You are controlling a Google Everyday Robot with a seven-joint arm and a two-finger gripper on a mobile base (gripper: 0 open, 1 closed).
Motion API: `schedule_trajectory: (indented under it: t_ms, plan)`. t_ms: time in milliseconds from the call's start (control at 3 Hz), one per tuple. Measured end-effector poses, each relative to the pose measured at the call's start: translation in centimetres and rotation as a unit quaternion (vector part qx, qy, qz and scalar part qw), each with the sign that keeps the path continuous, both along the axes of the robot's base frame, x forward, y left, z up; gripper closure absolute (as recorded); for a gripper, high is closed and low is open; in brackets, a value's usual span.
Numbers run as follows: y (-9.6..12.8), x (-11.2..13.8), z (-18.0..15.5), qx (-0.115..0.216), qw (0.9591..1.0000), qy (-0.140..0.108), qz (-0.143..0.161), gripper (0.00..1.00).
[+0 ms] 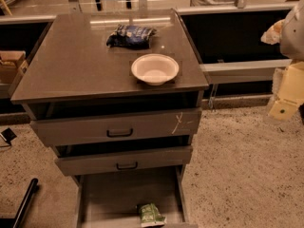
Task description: Pick green jalapeno chip bag from bottom drawer and place on counter
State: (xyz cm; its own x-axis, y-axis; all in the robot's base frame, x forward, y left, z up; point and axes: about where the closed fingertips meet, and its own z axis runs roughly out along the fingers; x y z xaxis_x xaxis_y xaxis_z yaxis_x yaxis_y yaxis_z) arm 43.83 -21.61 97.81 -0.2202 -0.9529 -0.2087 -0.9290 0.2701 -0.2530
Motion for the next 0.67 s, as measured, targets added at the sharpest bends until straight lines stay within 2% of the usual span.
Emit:
schedule_trajectory:
  t_ms: [333, 667]
  plan:
    - [0.0, 0.0, 0.0, 0.0, 1.0, 0.0, 0.0, 0.0]
    - [1.3, 0.5, -2.9, 0.007, 0.9994, 0.021, 0.026, 0.0]
